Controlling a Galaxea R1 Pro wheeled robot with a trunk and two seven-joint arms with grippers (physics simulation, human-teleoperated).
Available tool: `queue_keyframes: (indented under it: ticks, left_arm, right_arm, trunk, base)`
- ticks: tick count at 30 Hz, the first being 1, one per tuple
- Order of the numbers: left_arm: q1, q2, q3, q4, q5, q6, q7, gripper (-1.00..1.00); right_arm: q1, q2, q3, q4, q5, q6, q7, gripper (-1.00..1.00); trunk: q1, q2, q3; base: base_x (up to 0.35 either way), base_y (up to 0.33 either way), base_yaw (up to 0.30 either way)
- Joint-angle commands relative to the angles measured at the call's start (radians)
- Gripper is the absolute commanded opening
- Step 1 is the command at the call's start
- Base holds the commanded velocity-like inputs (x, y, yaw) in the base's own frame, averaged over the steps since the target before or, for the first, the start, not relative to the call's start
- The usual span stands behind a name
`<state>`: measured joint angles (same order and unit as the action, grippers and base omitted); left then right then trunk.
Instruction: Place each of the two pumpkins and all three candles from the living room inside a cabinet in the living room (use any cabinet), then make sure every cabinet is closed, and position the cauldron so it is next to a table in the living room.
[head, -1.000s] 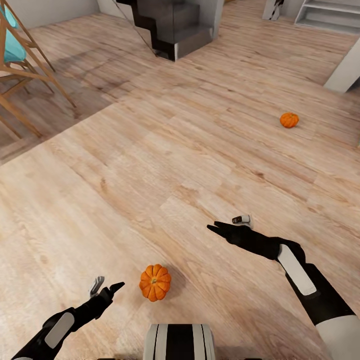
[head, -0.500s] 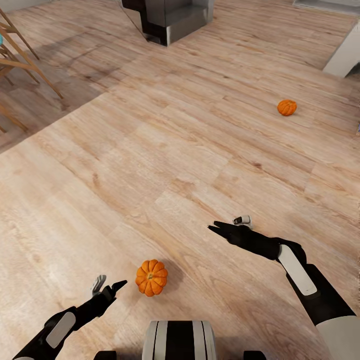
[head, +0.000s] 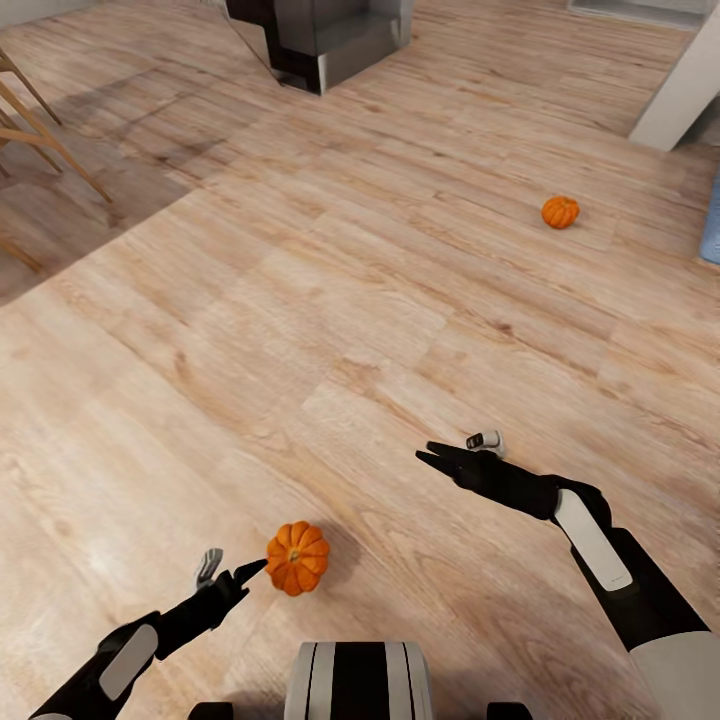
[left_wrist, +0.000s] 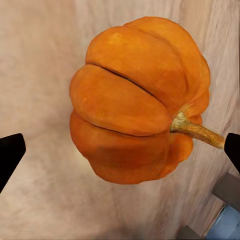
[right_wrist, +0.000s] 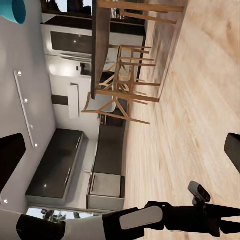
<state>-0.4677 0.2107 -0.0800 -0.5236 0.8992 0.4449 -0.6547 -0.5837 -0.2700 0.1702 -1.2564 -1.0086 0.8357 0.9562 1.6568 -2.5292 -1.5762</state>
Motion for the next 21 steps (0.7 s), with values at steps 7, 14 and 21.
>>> queue_keyframes:
  ticks: [7,14,21]
  left_arm:
    - [0.0,0.0,-0.009,-0.027,0.01,0.006,0.001,1.0]
    - [0.0,0.005,-0.008,-0.029,0.01,0.006,0.002,1.0]
    - [0.0,0.007,-0.008,-0.026,0.01,0.006,0.003,1.0]
  right_arm:
    - [-0.001,0.0,0.002,0.0,-0.005,0.005,0.0,1.0]
    - [-0.001,0.001,0.003,0.0,-0.005,0.003,0.0,1.0]
    - [-0.001,0.002,0.003,-0.001,-0.004,0.002,0.0,1.0]
  trunk:
    - [0.0,0.0,0.001]
    - [0.0,0.0,0.001]
    - [0.0,0.0,0.001]
  base:
    - [0.0,0.0,-0.061]
    - [0.001,0.0,-0.004]
    - [0.061,0.0,0.0]
